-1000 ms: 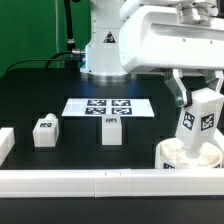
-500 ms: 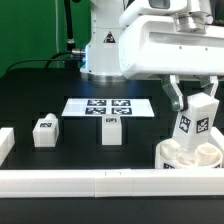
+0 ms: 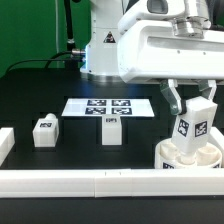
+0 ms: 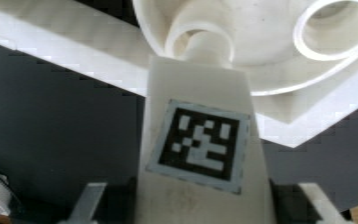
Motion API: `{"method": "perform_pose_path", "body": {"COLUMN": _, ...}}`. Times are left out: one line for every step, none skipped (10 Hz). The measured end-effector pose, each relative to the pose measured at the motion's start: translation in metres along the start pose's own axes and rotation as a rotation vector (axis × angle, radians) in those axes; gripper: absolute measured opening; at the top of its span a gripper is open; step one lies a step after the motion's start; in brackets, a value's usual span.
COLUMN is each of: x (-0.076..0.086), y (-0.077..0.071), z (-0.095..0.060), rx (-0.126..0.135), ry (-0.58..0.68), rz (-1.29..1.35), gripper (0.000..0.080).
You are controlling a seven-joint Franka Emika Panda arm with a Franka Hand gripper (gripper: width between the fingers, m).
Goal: Assemble stool
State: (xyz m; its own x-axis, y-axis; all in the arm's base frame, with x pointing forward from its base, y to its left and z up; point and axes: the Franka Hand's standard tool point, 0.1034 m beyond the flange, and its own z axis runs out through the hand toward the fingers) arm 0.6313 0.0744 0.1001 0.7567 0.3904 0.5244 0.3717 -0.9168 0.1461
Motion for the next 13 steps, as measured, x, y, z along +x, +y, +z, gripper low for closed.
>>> {"method": "perform_pose_path", "body": {"x": 0.000, "y": 0.000, "z": 0.000, "rx": -0.001, "ry": 0.001, "rz": -0.001, "gripper": 0.0325}}
{"method": "perform_pose_path", "body": {"x": -0.001, "y": 0.001, "z": 0.000, "rx": -0.001, "ry": 0.000, "rz": -0.002, "gripper": 0.0325}}
{"method": "perform_pose_path", "body": {"x": -0.003, "y": 0.001, "z": 0.002, "rx": 0.000, "ry": -0.003, "rz": -0.001, "gripper": 0.0325}}
{"method": "perform_pose_path", "body": {"x": -0.007, "y": -0.001, "z": 0.005, "rx": 0.002, "ry": -0.006, "rz": -0.001, "gripper": 0.0325}}
{"method": "perform_pose_path", "body": {"x": -0.011, "y": -0.003, "z": 0.009, "rx": 0.004, "ry": -0.010, "rz": -0.003, "gripper": 0.0325}}
{"method": "perform_pose_path", "body": {"x": -0.013, "y": -0.005, "z": 0.011, "rx": 0.006, "ry": -0.012, "rz": -0.007, "gripper": 0.0325}}
{"method": "perform_pose_path", "body": {"x": -0.013, "y": -0.006, "z": 0.012, "rx": 0.002, "ry": 0.004, "rz": -0.013, "gripper": 0.0325}}
{"method": "perform_pose_path", "body": {"x": -0.011, "y": -0.009, "z": 0.012, "rx": -0.002, "ry": 0.025, "rz": -0.015, "gripper": 0.0325}}
{"method": "perform_pose_path", "body": {"x": -0.011, "y": -0.010, "z": 0.012, "rx": -0.007, "ry": 0.043, "rz": -0.012, "gripper": 0.0325}}
{"method": "perform_pose_path", "body": {"x": -0.011, "y": -0.010, "z": 0.013, "rx": -0.008, "ry": 0.043, "rz": -0.007, "gripper": 0.0325}}
{"method": "perform_pose_path", "body": {"x": -0.011, "y": -0.010, "z": 0.013, "rx": -0.008, "ry": 0.040, "rz": -0.003, "gripper": 0.0325}}
{"method": "perform_pose_path", "body": {"x": -0.013, "y": -0.010, "z": 0.013, "rx": -0.006, "ry": 0.034, "rz": -0.003, "gripper": 0.0325}}
{"method": "perform_pose_path", "body": {"x": -0.013, "y": -0.010, "z": 0.013, "rx": -0.006, "ry": 0.034, "rz": -0.003, "gripper": 0.0482}}
